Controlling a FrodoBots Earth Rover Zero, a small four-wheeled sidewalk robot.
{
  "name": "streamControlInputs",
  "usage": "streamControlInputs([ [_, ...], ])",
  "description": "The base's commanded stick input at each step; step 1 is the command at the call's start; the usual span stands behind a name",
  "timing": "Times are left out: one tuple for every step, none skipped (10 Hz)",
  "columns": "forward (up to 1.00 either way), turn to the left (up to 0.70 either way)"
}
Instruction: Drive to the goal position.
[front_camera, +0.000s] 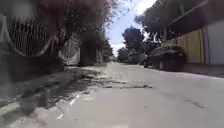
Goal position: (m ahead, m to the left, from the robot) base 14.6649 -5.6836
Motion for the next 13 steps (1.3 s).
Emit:
streamControlInputs([
  [1.00,0.00],
  [1.00,0.00],
  [1.00,0.00],
  [1.00,0.00],
  [1.00,-0.02],
  [1.00,-0.09],
  [1.00,-0.15],
  [1.00,-0.20],
  [1.00,-0.04],
  [1.00,0.00],
  [1.00,0.00],
  [1.00,0.00],
  [1.00,0.00],
])
